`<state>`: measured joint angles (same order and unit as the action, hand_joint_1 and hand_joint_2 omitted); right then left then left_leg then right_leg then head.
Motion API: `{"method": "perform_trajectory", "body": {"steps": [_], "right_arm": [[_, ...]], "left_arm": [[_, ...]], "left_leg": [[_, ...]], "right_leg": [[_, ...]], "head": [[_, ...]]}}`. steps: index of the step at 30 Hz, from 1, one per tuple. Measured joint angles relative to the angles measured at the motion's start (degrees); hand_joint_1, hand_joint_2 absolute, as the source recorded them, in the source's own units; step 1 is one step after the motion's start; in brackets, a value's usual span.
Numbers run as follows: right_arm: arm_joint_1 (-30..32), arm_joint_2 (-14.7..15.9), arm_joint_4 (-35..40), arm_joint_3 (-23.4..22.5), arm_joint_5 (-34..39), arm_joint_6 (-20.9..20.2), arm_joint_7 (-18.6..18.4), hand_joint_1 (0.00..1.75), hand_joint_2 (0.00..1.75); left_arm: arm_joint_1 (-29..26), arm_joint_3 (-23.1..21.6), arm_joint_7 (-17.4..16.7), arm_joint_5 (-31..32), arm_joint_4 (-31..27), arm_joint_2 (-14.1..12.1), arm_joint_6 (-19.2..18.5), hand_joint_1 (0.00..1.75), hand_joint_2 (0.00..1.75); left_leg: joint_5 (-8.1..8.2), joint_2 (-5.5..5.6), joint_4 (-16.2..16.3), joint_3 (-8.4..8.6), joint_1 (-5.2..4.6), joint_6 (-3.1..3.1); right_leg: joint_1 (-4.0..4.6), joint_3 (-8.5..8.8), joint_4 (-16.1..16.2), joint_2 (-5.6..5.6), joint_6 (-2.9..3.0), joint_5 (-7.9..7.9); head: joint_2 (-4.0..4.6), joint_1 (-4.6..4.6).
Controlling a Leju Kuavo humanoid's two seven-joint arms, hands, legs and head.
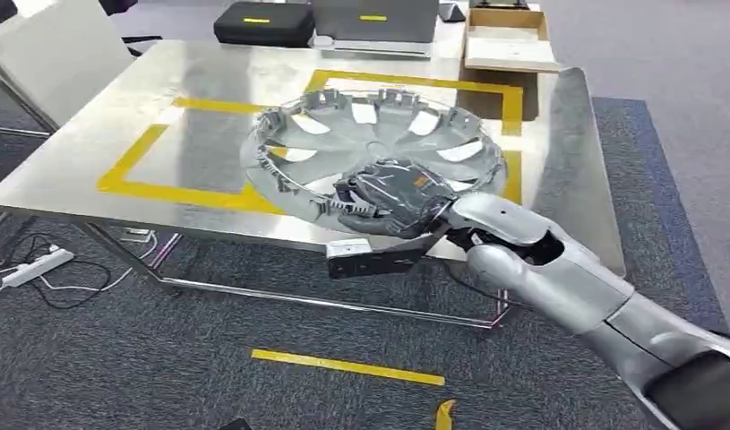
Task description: Take the parts from the cabinet and place them on the table.
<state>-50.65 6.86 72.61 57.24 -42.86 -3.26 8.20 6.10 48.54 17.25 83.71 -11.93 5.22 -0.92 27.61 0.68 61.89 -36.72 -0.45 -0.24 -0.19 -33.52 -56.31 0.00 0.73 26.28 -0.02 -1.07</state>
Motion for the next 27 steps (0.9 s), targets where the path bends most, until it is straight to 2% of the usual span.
{"method": "perform_trajectory", "body": {"steps": [1,2,3,4,5,6,8,9,10,11,13,14,15,16,18,19,20,21,23,24,25,27], "right_arm": [[0.11,-0.31,-0.31,0.07,-0.07,0.02,-0.07,1.75,1.75],[0.28,-0.74,-0.92,0.31,-0.13,0.04,-0.02,1.75,1.75],[0.48,-1.07,-1.47,0.61,-0.17,0.04,0.00,1.75,1.75],[0.75,-1.40,-1.94,0.92,-0.22,0.04,0.04,1.75,1.75],[0.96,-1.75,-2.38,1.18,-0.22,0.02,0.11,1.75,1.75],[1.00,-2.01,-2.71,1.40,-0.22,0.02,0.11,1.75,1.75],[1.02,-2.40,-3.26,1.49,-0.22,0.00,0.09,1.75,1.75],[0.98,-2.56,-3.58,1.55,-0.22,0.02,0.11,1.75,1.75],[0.90,-2.67,-3.80,1.57,-0.22,0.04,0.13,1.75,1.75],[0.97,-2.73,-3.98,1.64,-0.31,0.02,0.13,1.75,1.75],[0.99,-2.86,-4.26,1.84,-0.33,0.11,0.22,1.75,1.75],[1.03,-2.86,-4.35,1.81,-0.33,0.11,0.22,1.75,1.75],[0.91,-2.86,-4.43,1.73,-0.33,0.11,0.20,1.75,1.75],[0.86,-2.86,-4.61,1.77,-0.31,0.11,0.22,1.75,1.75],[1.18,-2.95,-4.94,1.92,-0.35,0.11,0.26,1.75,1.75],[1.42,-2.99,-5.31,2.03,-0.46,0.09,0.37,1.75,1.75],[1.63,-3.12,-5.68,2.21,-0.63,0.09,0.44,1.75,1.75],[1.78,-3.19,-5.97,2.41,-0.72,0.09,0.44,1.75,1.75],[1.82,-3.69,-6.83,2.60,-0.79,0.17,0.52,1.75,1.75],[1.82,-3.78,-7.37,2.73,-0.83,0.28,0.57,1.75,1.75],[1.87,-4.17,-7.91,2.90,-0.89,0.54,0.65,1.75,1.75],[2.24,-4.48,-9.09,3.06,-1.07,1.12,0.79,1.75,1.75]], "left_arm": [[0.01,-0.02,0.00,0.00,0.00,0.07,0.02,0.00,1.75],[0.00,-0.02,-0.02,0.00,0.00,0.04,0.02,0.00,1.75],[0.00,-0.02,-0.02,0.00,0.00,0.04,0.02,0.00,1.75],[0.01,-0.02,-0.02,0.00,0.00,0.04,0.00,0.00,1.75],[0.03,-0.02,-0.02,0.00,0.00,0.04,-0.04,0.00,1.75],[0.06,-0.04,-0.02,0.00,0.00,0.02,-0.07,0.00,1.75],[0.11,-0.09,-0.02,0.00,0.00,-0.04,-0.04,0.00,1.75],[0.21,-0.15,-0.02,0.00,0.04,0.22,-0.11,0.00,1.75],[0.47,-0.22,0.00,0.00,0.04,0.13,-0.11,0.00,1.75],[0.39,-0.26,0.00,0.00,0.04,0.15,-0.11,0.00,1.75],[0.15,-0.35,0.00,0.00,0.04,0.15,-0.18,0.00,1.75],[0.14,-0.35,0.00,0.00,0.04,0.15,-0.15,0.00,1.75],[0.20,-0.37,0.02,0.00,0.04,0.13,-0.13,0.00,1.75],[0.30,-0.37,0.02,0.00,0.04,0.11,-0.11,0.00,1.75],[0.40,-0.39,0.11,0.00,0.04,0.15,-0.42,0.00,1.75],[0.38,-0.39,0.18,-0.02,0.04,0.15,-0.59,0.00,1.75],[0.35,-0.39,0.24,-0.04,0.04,0.15,-0.72,0.00,1.75],[0.38,-0.39,0.26,-0.04,0.04,0.17,-0.90,0.00,1.75],[0.53,-0.39,0.33,-0.17,0.04,0.26,-1.24,0.00,1.75],[0.55,-0.39,0.35,-0.31,0.04,0.46,-1.51,0.00,1.75],[0.62,-0.39,0.42,-0.46,0.04,0.41,-1.68,0.00,1.75],[0.59,-0.39,0.52,-0.59,0.04,0.48,-1.86,0.00,1.75]], "left_leg": [[1.81,0.00,3.89,-1.82,0.40,0.28],[3.78,0.00,8.58,-4.11,0.80,0.82],[4.95,-0.01,11.92,-5.88,1.06,1.07],[4.87,-0.04,13.05,-6.64,1.33,1.26],[3.45,-0.07,11.69,-6.23,1.61,1.54],[1.20,-0.14,8.48,-4.92,1.87,1.77],[-4.56,-0.27,-1.02,-1.00,2.56,2.55],[-3.14,-0.16,-2.57,-0.63,2.20,3.09],[-2.19,-0.25,-3.25,-0.40,2.02,1.81],[-3.36,-0.12,-3.05,-0.80,1.98,1.22],[-3.23,-0.10,-2.82,-0.83,1.81,0.39],[-3.36,-0.14,-3.07,-0.64,1.91,0.00],[-3.26,-0.10,-3.07,-0.59,1.81,-0.33],[-3.19,-0.10,-3.06,-0.60,1.68,-0.62],[-3.04,-0.10,-3.03,-0.60,1.27,-1.03],[-2.95,-0.09,-3.01,-0.53,1.07,-1.18],[-2.90,-0.07,-3.01,-0.41,0.92,-1.24],[-2.83,0.01,-3.01,-0.27,0.79,-1.34],[-2.69,0.09,-3.01,0.08,0.59,-1.29],[-2.64,0.08,-3.01,0.02,0.56,-1.23],[-2.61,0.09,-2.79,-0.26,0.30,-1.01],[-2.81,0.01,-2.97,-0.31,0.60,-0.44]], "right_leg": [[-0.05,0.11,-0.01,0.00,0.11,0.10],[-0.04,0.27,-0.01,0.02,0.17,0.23],[-0.07,0.36,-0.05,0.01,0.21,0.36],[-0.20,0.53,-0.09,-0.03,0.11,0.49],[-0.38,0.76,-0.13,-0.09,-0.05,0.71],[-0.59,1.02,-0.24,-0.13,-0.28,0.92],[-1.06,1.51,-0.71,-0.17,-1.10,1.64],[-0.84,1.38,-1.06,-0.17,-1.63,1.97],[-0.77,0.69,-1.26,-0.17,-2.01,2.02],[-0.69,0.59,-1.20,-0.15,-2.33,2.05],[-0.90,0.76,-1.07,-0.08,-2.94,2.21],[-1.10,0.16,-1.61,-0.06,-3.19,3.05],[-1.05,-0.77,-3.77,-0.01,-3.12,4.46],[-0.96,-3.00,-8.26,-0.04,-3.00,6.66],[-0.82,-7.92,-17.41,-0.05,-2.93,9.79],[-0.75,-9.43,-19.64,-0.05,-2.82,9.75],[-0.63,-9.49,-19.00,-0.05,-2.60,8.55],[-0.42,-8.36,-15.95,-0.05,-2.23,6.21],[0.11,-3.85,-6.13,-0.05,-1.11,0.98],[0.38,-2.54,-3.24,-0.01,-0.54,0.95],[0.37,-1.35,-1.90,0.04,-0.65,0.99],[0.64,-1.56,-2.06,-0.16,-0.75,1.00]], "head": [[0.00,0.17],[0.00,0.11],[0.00,0.15],[0.00,0.15],[0.00,0.17],[0.00,0.15],[0.00,0.15],[0.00,0.34],[0.00,0.66],[-0.02,0.39],[0.00,0.22],[0.00,0.30],[0.00,0.00],[0.00,-0.09],[0.00,-0.07],[0.00,-0.05],[0.00,-0.05],[0.00,-0.07],[0.00,-0.05],[0.00,0.02],[0.00,-0.09],[0.00,0.00]]}}
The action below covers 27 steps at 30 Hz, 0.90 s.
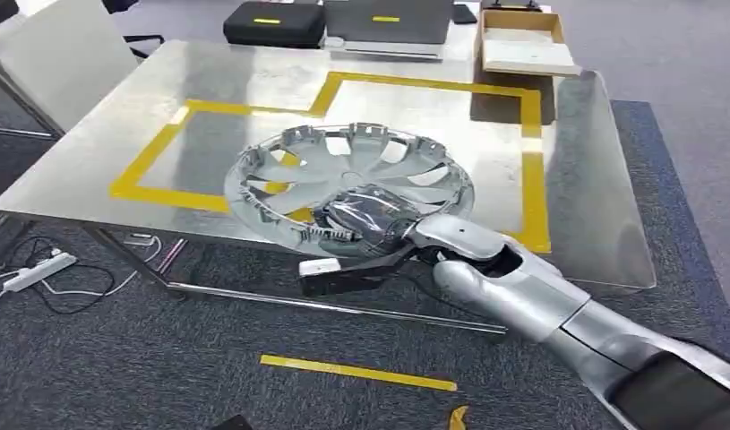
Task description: Take the parts from the cabinet and place them on the table.
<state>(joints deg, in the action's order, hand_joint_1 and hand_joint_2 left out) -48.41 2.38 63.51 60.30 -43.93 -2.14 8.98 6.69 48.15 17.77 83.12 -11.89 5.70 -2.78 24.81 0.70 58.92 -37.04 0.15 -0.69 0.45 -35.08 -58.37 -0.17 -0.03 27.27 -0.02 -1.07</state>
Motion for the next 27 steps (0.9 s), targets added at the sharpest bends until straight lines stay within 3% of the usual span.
{"method": "perform_trajectory", "body": {"steps": [1,2,3,4,6,7,8,9,11,12,13,16,18,19,21,22,23,24,26,27], "right_arm": [[0.22,-0.07,-0.70,0.15,-0.07,0.33,0.09,1.75,1.75],[0.41,-0.35,-1.37,0.20,-0.20,0.67,0.20,1.75,1.75],[0.55,-0.61,-2.30,0.22,-0.31,1.09,0.22,1.75,1.75],[0.66,-0.98,-3.36,0.24,-0.39,1.48,0.24,1.75,1.75],[1.41,-1.22,-4.93,0.22,-0.65,2.23,0.26,1.75,1.75],[1.79,-1.27,-5.89,0.22,-0.81,2.66,0.35,1.75,1.75],[2.09,-1.38,-6.76,0.17,-0.96,2.86,0.39,1.75,1.75],[2.34,-1.46,-7.76,0.04,-1.14,3.17,0.41,1.75,1.75],[2.74,-1.51,-9.35,-0.57,-1.81,3.49,0.26,1.75,1.75],[2.89,-1.57,-10.21,-0.81,-2.45,3.76,0.09,1.75,1.75],[2.90,-1.62,-11.16,-1.16,-3.32,4.30,-0.35,1.75,1.75],[3.22,-1.79,-13.66,-1.49,-4.70,4.72,-0.66,1.75,1.75],[3.40,-1.99,-15.23,-1.92,-5.31,5.35,-1.09,1.75,1.75],[3.40,-2.10,-15.96,-2.17,-5.57,5.66,-1.31,1.75,1.75],[3.69,-2.14,-17.44,-2.51,-5.88,5.86,-1.57,1.75,1.75],[3.97,-2.14,-18.05,-2.65,-5.95,5.94,-1.60,1.75,1.75],[4.26,-2.14,-18.73,-2.73,-6.01,5.99,-1.62,1.75,1.75],[4.49,-2.14,-19.10,-2.82,-6.03,6.05,-1.62,1.75,1.75],[4.52,-2.16,-19.71,-3.15,-6.12,6.25,-1.57,1.75,1.75],[4.42,-2.19,-19.87,-3.26,-6.12,6.40,-1.57,1.75,1.75]], "left_arm": [[0.00,-0.02,0.22,0.00,0.00,0.02,-0.15,0.00,1.75],[-0.01,-0.02,0.41,0.00,0.00,-0.09,-0.20,0.00,1.75],[-0.04,-0.02,0.57,-0.07,0.00,-0.15,-0.20,0.00,1.75],[0.00,-0.04,0.66,-0.07,0.00,-0.15,-0.20,0.00,1.75],[0.00,-0.04,0.68,-0.24,0.00,-0.20,-0.20,0.00,1.75],[0.05,-0.04,0.66,-0.44,0.00,-0.20,-0.17,0.00,1.75],[0.02,-0.04,0.57,-0.46,0.00,-0.20,-0.17,0.00,1.75],[-0.06,-0.04,0.55,-0.50,0.00,-0.26,-0.17,0.00,1.75],[-0.11,-0.04,0.41,-0.59,0.00,-0.39,-0.09,0.00,1.75],[-0.16,-0.04,0.39,-0.70,0.00,-0.39,0.00,0.00,1.75],[-0.11,-0.05,0.28,-0.87,0.00,-0.33,0.04,0.00,1.75],[-0.30,-0.04,0.00,-1.25,0.00,-0.28,0.18,0.00,1.75],[-0.36,-0.07,-0.28,-1.27,0.00,-0.15,0.18,0.00,1.75],[-0.32,-0.07,-0.28,-1.36,0.00,-0.24,0.20,0.00,1.75],[-0.30,-0.07,-0.28,-1.46,0.00,-0.22,0.20,0.00,1.75],[-0.32,-0.07,-0.28,-1.49,0.00,-0.22,0.20,0.00,1.75],[-0.38,-0.07,-0.28,-1.55,0.00,-0.20,0.11,0.00,1.75],[-0.45,-0.07,-0.33,-1.60,0.00,-0.20,0.07,0.00,1.75],[-0.52,-0.07,-0.42,-1.73,0.00,-0.07,-0.06,0.00,1.75],[-0.47,-0.07,-0.44,-1.73,0.00,-0.02,-0.06,0.00,1.75]], "left_leg": [[-0.08,0.01,-0.13,0.13,0.03,0.29],[0.39,0.03,0.20,-0.07,0.00,0.62],[1.32,-0.05,1.31,-0.30,-0.01,1.06],[3.18,-0.08,4.22,-1.47,0.11,1.37],[7.22,-0.13,12.94,-5.24,0.40,1.88],[8.25,-0.15,16.18,-6.54,0.42,2.08],[7.70,-0.16,16.49,-6.55,0.50,2.22],[5.98,-0.18,14.49,-5.47,0.60,2.28],[1.19,-0.26,5.26,-1.09,0.82,2.20],[0.68,-0.29,1.50,0.58,0.89,2.12],[1.25,-0.20,0.38,1.15,0.56,1.92],[1.35,-0.14,0.55,0.83,0.34,0.74],[0.97,-0.24,-0.03,1.23,0.70,-0.05],[0.98,-0.25,-0.03,1.20,0.69,-0.50],[1.07,-0.27,-0.02,1.20,0.61,-0.80],[1.09,-0.26,-0.01,1.20,0.60,-0.86],[1.09,-0.23,-0.01,1.22,0.60,-0.86],[1.10,-0.19,0.00,1.26,0.60,-0.85],[1.19,-0.14,0.05,1.40,0.62,-0.71],[1.29,-0.13,0.07,1.46,0.62,-0.55]], "right_leg": [[-0.03,0.07,0.13,-0.02,0.12,-0.08],[-0.68,0.61,0.88,0.14,0.34,-0.52],[-0.64,0.82,1.06,0.18,0.38,-0.60],[-0.66,0.88,1.05,0.26,0.76,-0.57],[-0.59,0.89,1.01,0.29,0.81,-0.52],[-0.59,0.88,0.96,0.29,0.82,-0.50],[-0.62,0.91,0.89,0.27,0.82,-0.48],[-0.64,0.92,0.79,0.20,0.75,-0.40],[-0.71,0.97,0.43,0.13,0.45,-0.14],[-0.66,0.88,0.25,0.16,0.13,0.07],[-0.23,0.47,-0.13,0.13,-0.14,0.19],[-0.47,0.44,0.26,0.24,-0.87,-0.03],[-0.53,-0.41,-0.64,0.16,-1.45,1.06],[-0.56,-1.74,-3.51,0.20,-1.61,2.97],[-0.59,-6.06,-12.93,0.18,-1.74,6.95],[-0.59,-8.08,-16.82,0.18,-1.84,8.03],[-0.60,-8.88,-17.97,0.18,-1.88,7.75],[-0.65,-8.38,-16.66,0.19,-1.87,6.30],[-0.82,-4.01,-7.23,0.25,-1.71,1.06],[-0.94,-1.72,-2.59,0.28,-1.69,-0.78]], "head": [[0.00,0.04],[0.00,-0.02],[0.00,0.15],[0.00,0.50],[0.00,0.44],[0.00,0.46],[0.00,0.44],[0.00,0.50],[0.00,0.46],[0.00,0.46],[0.00,0.53],[0.00,0.48],[0.00,0.42],[-0.02,0.35],[0.00,0.35],[0.00,0.26],[0.00,0.33],[0.00,0.28],[0.00,0.28],[0.00,0.28]]}}
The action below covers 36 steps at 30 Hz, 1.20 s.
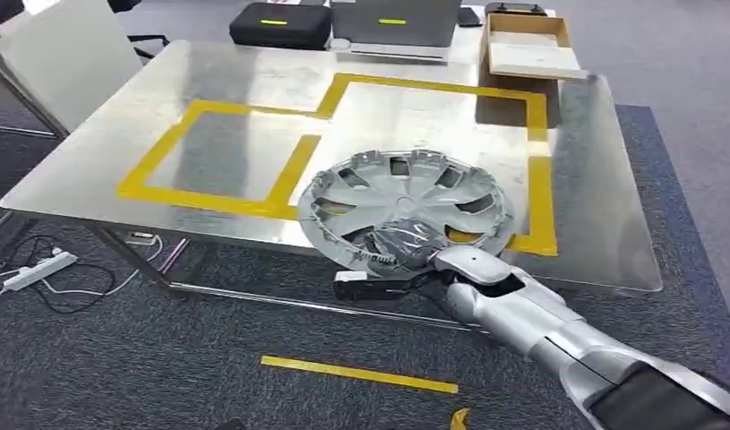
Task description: Take the parts from the cabinet and place them on the table.
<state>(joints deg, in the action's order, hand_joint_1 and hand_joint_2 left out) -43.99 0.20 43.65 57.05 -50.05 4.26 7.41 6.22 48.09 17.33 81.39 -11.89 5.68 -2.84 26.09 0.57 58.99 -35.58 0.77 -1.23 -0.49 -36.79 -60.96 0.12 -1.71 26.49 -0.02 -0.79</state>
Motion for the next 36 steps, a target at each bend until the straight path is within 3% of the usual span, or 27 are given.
{"method": "perform_trajectory", "body": {"steps": [1,4,5,7,9,10,11,12,13,15,17,20,22,25,26,27,28,30,31,32,33,34,36], "right_arm": [[-0.11,-0.11,-0.26,-0.04,0.00,0.15,0.00,1.75,1.75],[0.24,-0.31,-0.83,-0.11,-0.04,0.17,0.00,1.75,1.75],[0.22,-0.31,-0.98,-0.13,-0.04,0.17,-0.02,0.00,0.00],[0.07,-0.42,-1.14,-0.50,-0.02,0.22,0.00,0.00,0.00],[0.01,-0.48,-1.38,-0.57,-0.02,0.28,0.07,0.00,0.00],[0.15,-0.48,-1.59,-0.70,-0.04,0.39,0.22,0.00,0.00],[0.29,-0.48,-1.77,-0.83,-0.02,0.46,0.28,0.00,0.00],[0.37,-0.48,-1.86,-0.98,0.00,0.70,0.37,0.00,0.00],[0.37,-0.48,-1.86,-1.33,0.24,1.22,0.37,0.00,0.00],[0.26,-0.46,-1.73,-2.49,0.42,2.38,0.33,0.00,0.00],[0.06,-0.26,-0.98,-3.89,0.46,3.23,0.22,0.00,0.00],[0.43,0.37,1.83,-5.74,0.44,3.26,0.22,0.00,0.00],[0.39,0.98,4.04,-6.86,0.37,3.21,0.35,0.00,0.00],[0.85,1.60,6.80,-7.74,0.50,3.28,0.55,0.00,0.00],[1.39,1.81,8.05,-8.13,0.79,3.32,0.57,0.00,0.00],[1.81,1.92,8.86,-8.31,1.01,3.32,0.59,0.00,0.00],[2.18,2.25,10.72,-8.74,1.31,3.34,0.59,0.00,0.00],[2.24,2.54,13.08,-9.60,1.95,3.43,0.59,0.00,0.00],[2.27,2.82,14.41,-10.17,2.60,3.58,0.61,0.00,0.00],[2.28,3.00,15.38,-10.58,2.93,3.65,0.63,0.00,0.00],[2.61,3.23,16.91,-11.06,3.13,3.76,0.63,0.00,0.00],[2.87,3.43,17.73,-11.34,3.24,3.87,0.63,0.00,0.00],[3.47,4.31,19.67,-12.26,3.34,3.96,0.57,0.00,0.00]], "left_arm": [[0.04,0.00,0.02,-0.06,0.00,-0.04,0.02,0.00,1.75],[-0.05,0.00,0.00,-0.09,0.00,-0.04,0.00,0.00,1.75],[-0.04,0.00,0.00,-0.09,0.00,-0.04,0.00,0.00,1.75],[-0.04,0.00,0.00,-0.09,0.00,-0.13,0.00,0.00,1.75],[-0.02,0.00,0.02,-0.15,0.00,-0.18,-0.18,0.00,1.75],[0.01,0.02,0.00,-0.17,0.00,-0.18,-0.20,0.00,0.00],[0.06,0.00,-0.29,-0.15,0.00,-0.17,-0.07,0.00,0.00],[0.02,0.00,-0.85,-0.15,0.00,-0.17,0.26,0.00,0.00],[-0.21,0.00,-1.22,-0.22,0.00,-0.18,0.28,0.00,0.00],[-0.34,0.00,-2.54,-0.28,0.00,-0.24,1.07,0.00,0.00],[-0.39,0.00,-3.26,-0.28,0.00,-0.22,2.01,0.00,0.00],[-0.73,-0.04,-3.43,-0.31,0.00,-0.11,2.62,0.00,0.00],[-0.85,-0.11,-3.43,-0.33,0.00,0.13,2.84,0.00,0.00],[-0.77,-0.13,-3.06,-0.70,0.00,0.00,3.08,0.00,0.00],[-0.76,-0.13,-2.95,-0.79,0.00,0.04,3.26,0.00,0.00],[-0.75,-0.11,-2.95,-0.85,0.00,0.11,3.63,0.00,0.00],[-0.77,-0.11,-3.15,-0.90,0.00,0.22,4.31,0.00,0.00],[-0.74,-0.13,-3.32,-0.92,0.00,0.39,5.09,0.00,0.00],[-0.68,-0.15,-3.41,-0.90,0.00,0.44,5.58,0.00,0.00],[-0.62,-0.18,-3.49,-0.90,0.00,0.42,5.92,0.00,0.00],[-0.61,-0.20,-3.82,-0.90,0.00,0.46,6.31,0.00,0.00],[-0.64,-0.22,-3.98,-0.90,0.00,0.46,6.54,0.00,0.00],[-0.77,-0.20,-4.07,-0.92,0.00,0.57,6.97,0.00,0.00]], "left_leg": [[0.13,0.03,0.15,-0.23,-0.46,0.36],[-0.19,0.00,0.16,-0.32,-0.38,0.98],[-0.08,0.00,0.20,-0.26,-0.37,1.19],[1.94,-0.13,2.64,-1.19,-0.24,1.86],[6.13,-0.13,11.34,-4.91,-0.21,2.21],[7.49,-0.13,15.18,-6.62,-0.22,2.28],[7.74,-0.13,17.13,-7.46,-0.21,2.26],[6.62,-0.13,16.48,-7.10,-0.21,2.13],[4.54,-0.13,13.61,-5.78,-0.22,1.92],[-0.23,-0.13,4.25,-1.44,-0.25,1.34],[0.28,-0.12,0.14,0.46,-0.56,1.16],[0.33,-0.10,0.18,0.13,-0.71,0.66],[-0.15,-0.33,-0.56,0.51,-0.31,-0.07],[-0.22,-0.34,-0.55,0.49,-0.34,-0.45],[-0.22,-0.35,-0.53,0.48,-0.34,-0.46],[-0.22,-0.35,-0.53,0.50,-0.33,-0.45],[-0.21,-0.34,-0.52,0.50,-0.31,-0.45],[-0.18,-0.34,-0.49,0.59,-0.25,-0.35],[-0.12,-0.34,-0.45,0.60,-0.31,-0.12],[-0.01,-0.26,-0.10,0.33,-0.76,0.23],[-0.25,-0.27,-0.18,0.20,-0.67,0.58],[-0.32,-0.27,-0.23,0.21,-0.66,0.71],[-0.40,-0.25,-0.29,0.27,-0.49,1.32]], "right_leg": [[0.18,1.51,1.62,-0.06,-0.05,0.88],[0.36,1.43,2.03,-0.29,0.60,0.90],[0.25,1.50,2.14,-0.28,0.94,0.76],[-0.06,1.87,2.38,-0.21,1.57,0.65],[0.03,2.02,2.38,-0.14,2.09,0.77],[0.11,2.04,2.37,-0.11,2.14,0.80],[0.17,2.06,2.37,-0.11,2.14,0.80],[0.21,2.10,2.36,-0.19,2.15,0.80],[0.22,2.13,2.35,-0.33,2.14,0.80],[0.24,2.29,2.34,-0.49,2.09,0.83],[0.66,1.88,2.12,-0.55,1.72,0.92],[0.46,1.84,2.56,-0.47,0.83,0.55],[0.43,0.98,1.69,-0.54,0.29,1.68],[0.32,-4.30,-10.15,-0.47,-0.13,7.54],[0.32,-6.26,-14.07,-0.45,-0.33,8.53],[0.28,-6.74,-14.80,-0.45,-0.44,8.08],[0.19,-5.90,-12.81,-0.43,-0.50,6.32],[0.00,-1.23,-3.42,-0.34,-0.43,1.47],[-0.13,1.05,1.06,-0.19,-0.43,0.33],[0.12,2.26,2.50,-0.24,-0.36,1.02],[0.04,2.17,2.47,-0.40,0.24,0.82],[0.19,2.06,2.47,-0.47,0.37,0.84],[0.18,2.08,2.63,-0.46,1.23,0.51]], "head": [[0.00,-0.02],[0.00,0.07],[0.00,0.11],[0.00,0.37],[-0.02,0.39],[-0.02,0.39],[0.00,0.39],[0.00,0.37],[0.00,0.44],[0.00,0.42],[0.00,0.35],[0.00,0.29],[0.00,0.22],[0.00,0.15],[0.00,0.09],[0.00,0.11],[0.00,0.09],[0.00,0.11],[0.00,0.09],[0.00,0.07],[0.00,0.37],[0.00,0.22],[0.00,0.13]]}}
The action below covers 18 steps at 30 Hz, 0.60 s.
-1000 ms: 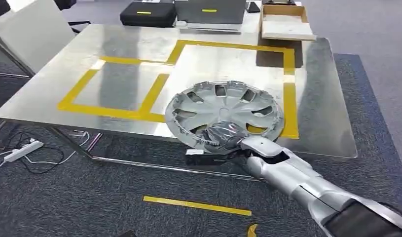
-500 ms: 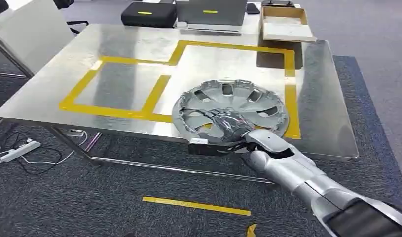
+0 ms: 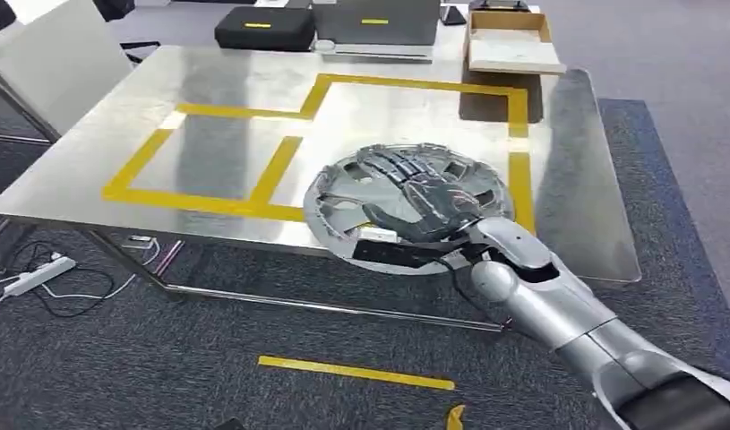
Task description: Take the parts from the cabinet and place them on the table.
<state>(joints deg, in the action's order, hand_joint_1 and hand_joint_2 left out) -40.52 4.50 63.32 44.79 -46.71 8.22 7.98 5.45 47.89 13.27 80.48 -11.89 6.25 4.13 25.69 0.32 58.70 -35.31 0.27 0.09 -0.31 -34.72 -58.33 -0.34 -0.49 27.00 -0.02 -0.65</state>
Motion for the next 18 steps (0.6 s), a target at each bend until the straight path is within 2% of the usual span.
{"method": "perform_trajectory", "body": {"steps": [1,2,4,5,6,7,8,10,11,12,15,16,17,18], "right_arm": [[-0.03,0.13,0.62,-0.33,0.02,0.02,-0.02,0.00,0.00],[-0.04,0.18,1.25,-0.57,0.02,0.07,-0.02,0.00,0.00],[0.19,0.31,2.12,-0.70,0.02,0.11,0.00,0.00,0.00],[0.50,0.42,2.30,-0.77,0.02,0.11,-0.04,0.00,0.00],[0.86,0.48,2.41,-0.90,0.02,0.13,-0.04,0.00,0.00],[1.11,0.59,2.63,-0.99,0.02,0.15,-0.07,0.00,0.00],[1.21,0.72,2.96,-1.05,0.02,0.17,-0.07,0.00,0.00],[1.21,0.90,3.59,-1.38,0.00,0.17,-0.13,0.00,0.00],[1.25,0.98,3.96,-1.58,-0.02,0.17,-0.15,0.00,0.00],[1.20,1.03,4.07,-1.60,-0.07,0.17,-0.18,0.00,0.00],[1.87,1.93,4.42,-1.84,-0.15,0.35,-0.42,0.00,0.00],[1.96,2.42,4.53,-2.03,-0.07,0.48,-0.44,0.00,0.00],[1.96,2.87,4.73,-2.32,0.09,0.70,-0.57,0.00,0.00],[1.93,3.46,4.92,-2.82,0.28,0.90,-0.59,0.00,0.00]], "left_arm": [[-0.07,0.00,0.00,0.00,0.00,0.00,0.07,0.00,0.00],[-0.09,-0.02,0.00,0.00,0.00,0.00,0.11,0.00,0.00],[-0.06,-0.02,0.00,-0.02,0.00,0.09,0.13,0.00,0.00],[-0.10,-0.02,0.00,0.00,0.00,0.15,0.13,0.00,0.00],[-0.16,-0.02,-0.07,-0.02,0.02,0.17,0.13,0.00,0.00],[-0.21,-0.02,-0.20,-0.06,0.02,0.17,0.22,0.00,0.00],[-0.21,-0.02,-0.26,-0.24,0.00,0.15,0.29,0.00,0.00],[-0.10,-0.02,-0.42,-0.42,0.00,0.11,0.61,0.00,0.00],[0.00,-0.02,-0.48,-0.44,0.00,0.09,0.79,0.00,0.00],[0.08,-0.02,-0.53,-0.44,0.00,0.09,0.81,0.00,0.00],[-0.19,0.00,-0.57,-0.81,0.00,0.13,0.98,0.00,0.00],[-0.23,0.00,-0.57,-0.87,0.02,0.42,0.98,0.00,0.00],[-0.19,0.02,-0.57,-0.94,0.02,0.33,1.03,0.00,0.00],[-0.15,0.02,-0.57,-0.94,0.02,0.26,1.12,0.00,0.00]], "left_leg": [[0.76,-0.05,0.62,-0.28,0.09,0.30],[2.56,-0.08,2.81,-1.08,0.10,0.56],[7.17,-0.09,11.69,-4.58,0.25,0.89],[8.69,-0.08,15.62,-6.15,0.25,0.94],[9.14,-0.09,17.40,-6.71,0.25,0.91],[8.31,-0.09,16.70,-6.11,0.25,0.79],[6.52,-0.08,13.94,-4.61,0.24,0.56],[1.96,-0.07,4.06,0.75,0.05,-0.26],[1.98,-0.07,0.80,2.30,-0.13,-0.67],[2.12,-0.10,0.14,2.72,-0.29,-0.66],[1.40,-0.02,-0.30,2.20,-0.57,-1.31],[0.73,-0.16,-0.94,2.12,-0.16,-1.61],[0.24,-0.22,-1.02,1.75,-0.12,-1.86],[-0.09,-0.25,-1.01,1.30,-0.10,-2.27]], "right_leg": [[-0.25,0.09,0.16,0.03,0.35,-0.21],[-0.28,0.08,0.16,0.00,0.72,-0.26],[-0.19,0.07,0.16,0.00,0.95,-0.28],[-0.09,0.05,0.14,0.04,1.04,-0.37],[-0.01,0.02,0.13,0.04,1.08,-0.39],[0.07,-0.03,0.08,0.06,1.08,-0.54],[0.13,-0.09,0.07,0.03,1.05,-0.58],[0.23,-0.07,0.07,-0.01,0.94,-0.73],[0.21,-0.13,0.07,0.02,0.75,-0.84],[0.61,-0.36,0.03,0.01,0.53,-0.94],[0.26,-0.72,0.28,0.14,-0.63,-1.76],[0.24,-1.09,0.13,0.09,-0.87,-1.42],[0.14,-2.09,-0.92,0.11,-1.21,0.48],[0.10,-2.98,-4.04,0.14,-1.54,3.47]], "head": [[0.00,0.09],[0.00,0.46],[0.00,0.50],[0.00,0.50],[0.00,0.48],[0.00,0.48],[0.00,0.50],[0.00,0.50],[0.00,0.48],[0.00,0.44],[0.00,0.44],[0.00,0.43],[-0.02,0.30],[0.00,0.15]]}}
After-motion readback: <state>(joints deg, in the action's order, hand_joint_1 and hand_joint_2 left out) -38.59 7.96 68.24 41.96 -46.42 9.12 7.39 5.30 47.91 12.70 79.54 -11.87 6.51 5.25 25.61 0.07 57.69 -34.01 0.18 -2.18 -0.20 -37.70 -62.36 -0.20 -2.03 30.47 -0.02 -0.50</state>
